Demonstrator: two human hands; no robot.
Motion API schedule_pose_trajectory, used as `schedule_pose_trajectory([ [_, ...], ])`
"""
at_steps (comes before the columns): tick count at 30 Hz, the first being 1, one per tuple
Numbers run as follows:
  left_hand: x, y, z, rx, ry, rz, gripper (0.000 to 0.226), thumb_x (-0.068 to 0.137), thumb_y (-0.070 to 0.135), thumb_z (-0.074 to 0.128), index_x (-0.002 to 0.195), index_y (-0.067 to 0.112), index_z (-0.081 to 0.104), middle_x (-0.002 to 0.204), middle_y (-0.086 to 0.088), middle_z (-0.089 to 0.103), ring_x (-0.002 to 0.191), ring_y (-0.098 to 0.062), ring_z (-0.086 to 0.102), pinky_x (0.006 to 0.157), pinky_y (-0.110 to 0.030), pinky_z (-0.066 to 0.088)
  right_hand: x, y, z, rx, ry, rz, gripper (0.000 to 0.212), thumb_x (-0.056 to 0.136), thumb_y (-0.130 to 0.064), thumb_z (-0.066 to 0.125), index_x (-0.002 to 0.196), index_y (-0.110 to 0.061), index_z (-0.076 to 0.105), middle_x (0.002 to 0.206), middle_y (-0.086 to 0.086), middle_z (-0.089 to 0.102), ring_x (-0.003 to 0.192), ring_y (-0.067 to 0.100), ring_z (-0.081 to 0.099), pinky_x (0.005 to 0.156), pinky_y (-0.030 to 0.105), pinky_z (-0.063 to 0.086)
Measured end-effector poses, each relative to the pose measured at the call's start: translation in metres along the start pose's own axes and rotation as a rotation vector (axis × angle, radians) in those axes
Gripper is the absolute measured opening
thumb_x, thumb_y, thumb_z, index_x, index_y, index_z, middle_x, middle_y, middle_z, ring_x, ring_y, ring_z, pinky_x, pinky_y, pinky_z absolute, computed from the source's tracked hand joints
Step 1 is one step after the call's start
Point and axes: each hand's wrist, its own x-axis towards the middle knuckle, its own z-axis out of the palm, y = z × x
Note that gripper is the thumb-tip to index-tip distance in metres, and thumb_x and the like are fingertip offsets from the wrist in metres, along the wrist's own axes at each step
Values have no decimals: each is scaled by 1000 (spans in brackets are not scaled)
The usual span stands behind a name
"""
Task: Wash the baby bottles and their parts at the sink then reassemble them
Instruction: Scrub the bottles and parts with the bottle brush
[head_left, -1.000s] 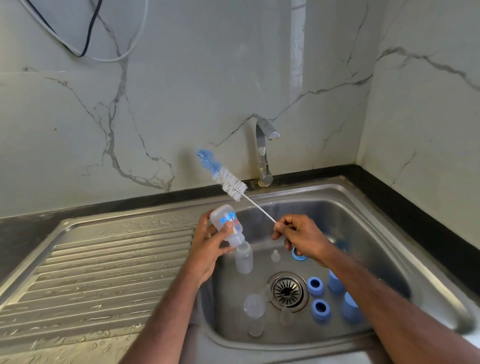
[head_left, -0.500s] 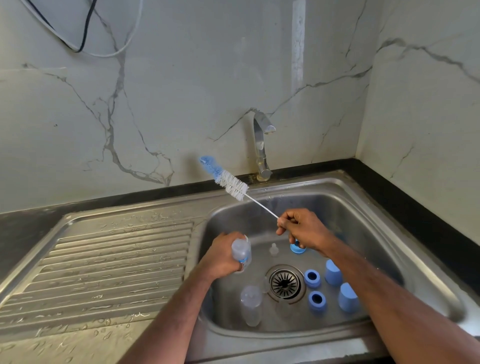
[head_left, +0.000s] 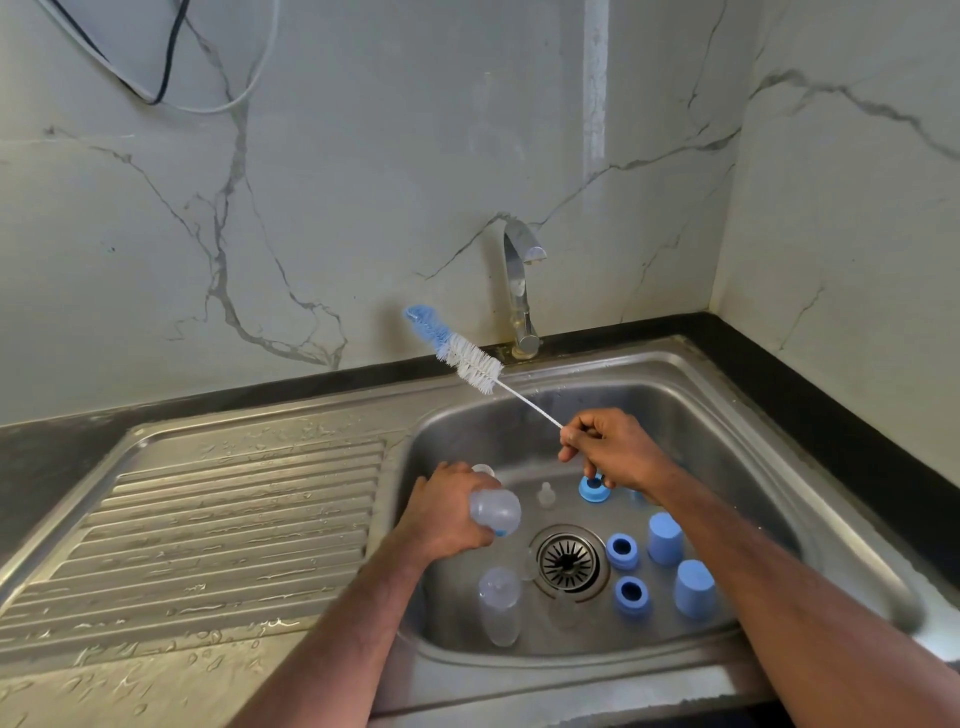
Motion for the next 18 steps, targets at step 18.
schedule_pose_trajectory([
  [18, -6, 9, 5, 246, -263, -46, 68, 63, 26, 87, 122, 34, 54, 130, 2, 56, 112, -26, 61, 83, -37, 47, -5, 11, -15, -36, -18, 76, 18, 100, -27, 60, 91, -16, 71, 81, 1, 77, 51, 8, 53, 43, 19, 38],
])
